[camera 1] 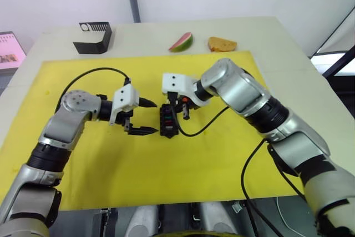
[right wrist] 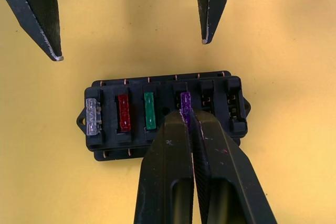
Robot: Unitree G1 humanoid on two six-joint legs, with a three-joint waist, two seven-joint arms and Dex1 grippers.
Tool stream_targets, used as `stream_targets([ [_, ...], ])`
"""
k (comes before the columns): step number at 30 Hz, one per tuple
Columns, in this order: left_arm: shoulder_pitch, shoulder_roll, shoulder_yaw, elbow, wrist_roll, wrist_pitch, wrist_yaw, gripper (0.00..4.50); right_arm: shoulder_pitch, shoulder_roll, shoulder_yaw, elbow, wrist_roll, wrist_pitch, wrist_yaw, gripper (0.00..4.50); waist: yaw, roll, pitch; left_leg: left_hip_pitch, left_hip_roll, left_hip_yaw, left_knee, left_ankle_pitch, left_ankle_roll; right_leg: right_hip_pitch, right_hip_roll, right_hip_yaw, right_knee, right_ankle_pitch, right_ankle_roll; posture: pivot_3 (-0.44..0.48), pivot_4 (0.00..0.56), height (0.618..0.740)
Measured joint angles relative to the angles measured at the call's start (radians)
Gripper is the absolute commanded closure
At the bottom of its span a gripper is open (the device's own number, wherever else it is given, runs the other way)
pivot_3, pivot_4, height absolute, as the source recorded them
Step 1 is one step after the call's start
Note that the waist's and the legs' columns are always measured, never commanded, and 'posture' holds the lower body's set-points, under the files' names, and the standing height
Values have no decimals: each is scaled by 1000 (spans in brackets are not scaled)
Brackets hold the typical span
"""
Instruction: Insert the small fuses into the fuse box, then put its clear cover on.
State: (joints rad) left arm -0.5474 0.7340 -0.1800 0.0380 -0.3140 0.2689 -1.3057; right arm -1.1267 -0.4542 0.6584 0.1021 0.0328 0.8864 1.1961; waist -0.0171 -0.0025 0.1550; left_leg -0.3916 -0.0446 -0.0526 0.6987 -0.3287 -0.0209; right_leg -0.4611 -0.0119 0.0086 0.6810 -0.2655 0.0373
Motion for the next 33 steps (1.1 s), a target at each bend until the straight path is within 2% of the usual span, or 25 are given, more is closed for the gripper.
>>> stream_targets([
  [22, 4, -10, 0, -1, 3, -14, 1, 150, -25, 24, 37, 42, -53, -44, 28, 4500, -2, 0, 0, 0, 0, 0, 0, 0, 0, 0, 0, 0, 1, 0, 0, 0, 150, 740],
  [25, 5, -10, 0, -1, 5, -16, 1, 0, -24, 23, 33, 37, -50, -32, 26, 3531, -2, 0, 0, 0, 0, 0, 0, 0, 0, 0, 0, 0, 1, 0, 0, 0, 150, 740],
  [28, 6, -10, 0, -1, 6, -17, 1, 0, -20, 23, 11, 7, -42, -6, 17, 2156, -1, 0, 0, 0, 0, 0, 0, 0, 0, 0, 0, 0, 1, 0, 0, 0, 150, 740],
  [33, 7, -10, 0, -2, 6, -15, 1, 0, -20, 13, -130, -78, 26, 58, -10, 2156, 1, 0, 0, 0, 0, 0, 0, 0, 0, 0, 0, 0, 1, 0, 0, 0, 150, 740],
])
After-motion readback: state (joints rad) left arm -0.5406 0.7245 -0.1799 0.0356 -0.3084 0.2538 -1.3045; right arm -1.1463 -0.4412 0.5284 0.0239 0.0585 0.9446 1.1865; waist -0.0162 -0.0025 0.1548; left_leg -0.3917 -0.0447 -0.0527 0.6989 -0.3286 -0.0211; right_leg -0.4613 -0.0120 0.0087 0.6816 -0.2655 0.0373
